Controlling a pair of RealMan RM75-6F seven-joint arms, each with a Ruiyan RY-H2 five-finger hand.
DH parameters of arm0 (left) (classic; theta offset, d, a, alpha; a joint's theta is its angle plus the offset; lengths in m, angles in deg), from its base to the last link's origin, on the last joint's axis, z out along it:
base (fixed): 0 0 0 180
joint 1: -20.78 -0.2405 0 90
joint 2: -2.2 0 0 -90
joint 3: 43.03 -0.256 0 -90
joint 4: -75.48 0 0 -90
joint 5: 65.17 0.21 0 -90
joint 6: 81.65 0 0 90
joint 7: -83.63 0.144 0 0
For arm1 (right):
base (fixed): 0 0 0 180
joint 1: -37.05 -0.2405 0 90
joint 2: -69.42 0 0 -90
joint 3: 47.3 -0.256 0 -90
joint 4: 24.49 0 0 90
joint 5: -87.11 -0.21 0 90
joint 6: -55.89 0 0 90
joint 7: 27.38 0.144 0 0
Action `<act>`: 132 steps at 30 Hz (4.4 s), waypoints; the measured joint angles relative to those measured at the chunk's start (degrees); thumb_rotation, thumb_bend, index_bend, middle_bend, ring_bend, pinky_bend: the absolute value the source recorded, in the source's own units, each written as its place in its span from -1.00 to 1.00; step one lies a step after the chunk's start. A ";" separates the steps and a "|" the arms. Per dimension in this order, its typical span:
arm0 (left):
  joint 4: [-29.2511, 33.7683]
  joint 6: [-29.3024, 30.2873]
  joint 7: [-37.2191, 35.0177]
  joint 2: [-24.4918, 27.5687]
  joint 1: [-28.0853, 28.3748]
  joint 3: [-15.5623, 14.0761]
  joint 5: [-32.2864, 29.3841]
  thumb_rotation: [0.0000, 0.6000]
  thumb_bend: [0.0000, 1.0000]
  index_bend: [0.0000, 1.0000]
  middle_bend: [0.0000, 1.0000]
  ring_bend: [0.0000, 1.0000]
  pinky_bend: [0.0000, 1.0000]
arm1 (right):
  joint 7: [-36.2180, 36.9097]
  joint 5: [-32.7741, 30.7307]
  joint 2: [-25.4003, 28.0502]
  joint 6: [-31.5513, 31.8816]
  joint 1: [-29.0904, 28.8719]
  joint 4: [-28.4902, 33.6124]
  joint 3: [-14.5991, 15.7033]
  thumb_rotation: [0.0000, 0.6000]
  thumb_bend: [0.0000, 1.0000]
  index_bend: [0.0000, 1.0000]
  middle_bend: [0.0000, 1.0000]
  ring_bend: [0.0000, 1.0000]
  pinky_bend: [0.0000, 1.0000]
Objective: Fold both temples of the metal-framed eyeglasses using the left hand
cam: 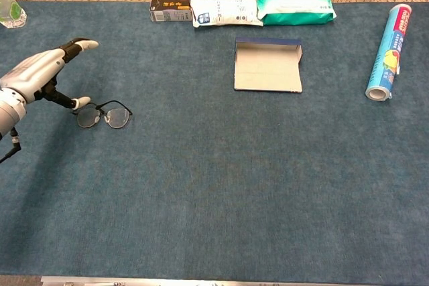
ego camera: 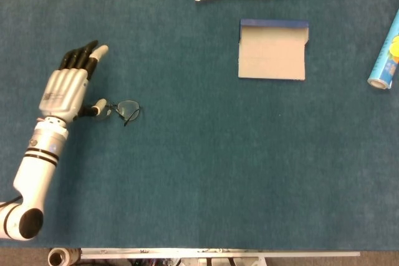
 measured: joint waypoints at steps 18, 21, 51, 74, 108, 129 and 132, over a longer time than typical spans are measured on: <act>-8.11 -4.98 -0.91 -5.70 1.80 -0.39 -0.24 1.00 -0.48 -1.00 -1.00 -1.00 -0.97 | 0.53 0.43 0.35 0.79 0.32 0.22 -0.04 1.00 -0.68 0.22 0.09 -0.07 0.03; -8.15 -5.21 -1.26 -5.66 1.81 -0.35 -0.13 1.00 -0.48 -1.00 -1.00 -1.00 -0.97 | 0.50 0.41 0.36 0.85 0.35 0.23 -0.07 1.00 -0.68 0.21 0.09 -0.07 0.03; 35.00 14.30 33.43 8.61 -1.01 2.20 -5.52 1.00 -0.35 -1.00 -1.00 -1.00 -0.97 | 0.94 1.94 0.60 1.48 0.54 0.87 0.49 1.00 -0.68 0.21 0.09 -0.07 0.03; 29.37 14.75 40.38 -3.17 5.18 2.87 -11.38 1.00 -0.35 -1.00 -1.00 -1.00 -0.97 | 1.36 1.77 0.83 1.71 0.63 0.93 0.36 1.00 -0.68 0.21 0.09 -0.07 0.03; 20.82 18.89 36.50 -3.82 0.74 -0.24 -9.54 1.00 -0.33 -1.00 -1.00 -1.00 -0.97 | 0.69 1.29 0.46 0.81 0.29 0.63 0.37 1.00 -0.68 0.21 0.10 -0.07 0.03; 19.60 20.26 39.24 -3.11 -2.03 -1.62 -10.69 1.00 -0.33 -1.00 -1.00 -1.00 -0.97 | 0.31 1.06 0.19 0.27 0.06 0.53 0.43 1.00 -0.68 0.21 0.09 -0.07 0.03; 19.46 20.07 39.40 -3.11 -2.29 -1.70 -11.15 1.00 -0.33 -1.00 -1.00 -1.00 -0.97 | 0.33 1.06 0.22 0.27 0.07 0.56 0.43 1.00 -0.68 0.21 0.09 -0.07 0.03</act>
